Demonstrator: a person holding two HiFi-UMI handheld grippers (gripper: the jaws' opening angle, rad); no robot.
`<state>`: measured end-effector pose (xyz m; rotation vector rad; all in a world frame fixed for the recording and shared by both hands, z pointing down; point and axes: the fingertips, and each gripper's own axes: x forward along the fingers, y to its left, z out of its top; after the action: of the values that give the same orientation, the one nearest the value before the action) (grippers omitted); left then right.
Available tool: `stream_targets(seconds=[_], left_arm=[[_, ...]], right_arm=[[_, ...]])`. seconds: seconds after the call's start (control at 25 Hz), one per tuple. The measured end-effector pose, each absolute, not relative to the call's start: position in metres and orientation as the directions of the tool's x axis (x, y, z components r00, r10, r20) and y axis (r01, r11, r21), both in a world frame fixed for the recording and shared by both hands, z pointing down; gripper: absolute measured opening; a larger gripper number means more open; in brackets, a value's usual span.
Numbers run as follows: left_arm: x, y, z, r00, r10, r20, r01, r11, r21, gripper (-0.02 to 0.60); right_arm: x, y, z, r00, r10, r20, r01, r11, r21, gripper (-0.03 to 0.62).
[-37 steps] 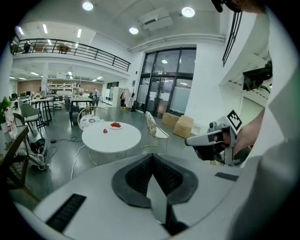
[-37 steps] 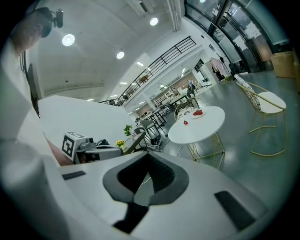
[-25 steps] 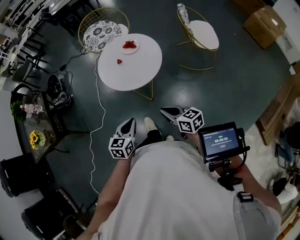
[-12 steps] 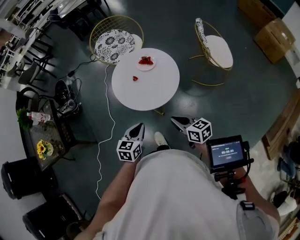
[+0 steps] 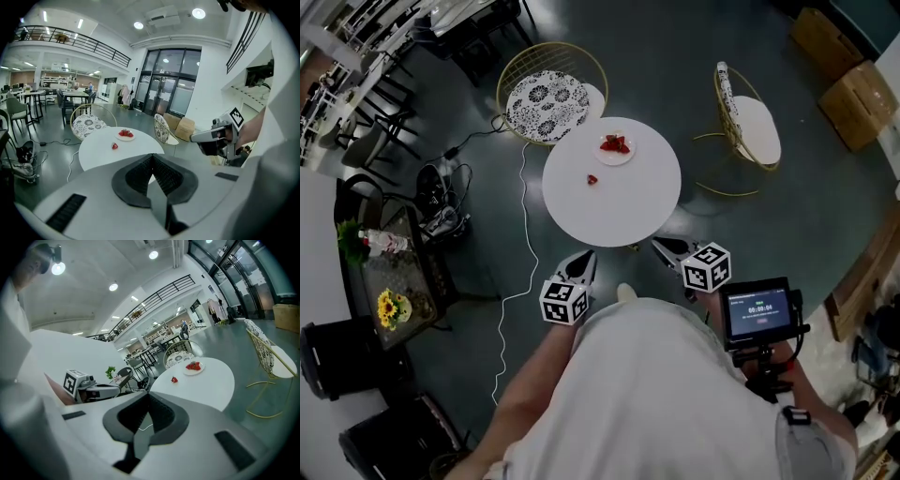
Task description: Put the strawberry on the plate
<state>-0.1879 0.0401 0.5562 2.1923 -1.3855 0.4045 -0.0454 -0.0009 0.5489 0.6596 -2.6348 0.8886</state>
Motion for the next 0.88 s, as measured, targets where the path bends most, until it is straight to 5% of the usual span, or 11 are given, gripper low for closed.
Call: stream_targets(seconds=[0.88], left_arm=[[-0.225,-0.014,0.576,0.449,-0.726,0.52,-0.893,-0.342,0.293,0.006]], right_arm=[[-0.081,-0.055,0.562,-0.834,-0.34,0.434,-0.541,0.661,-0.521,0.008]])
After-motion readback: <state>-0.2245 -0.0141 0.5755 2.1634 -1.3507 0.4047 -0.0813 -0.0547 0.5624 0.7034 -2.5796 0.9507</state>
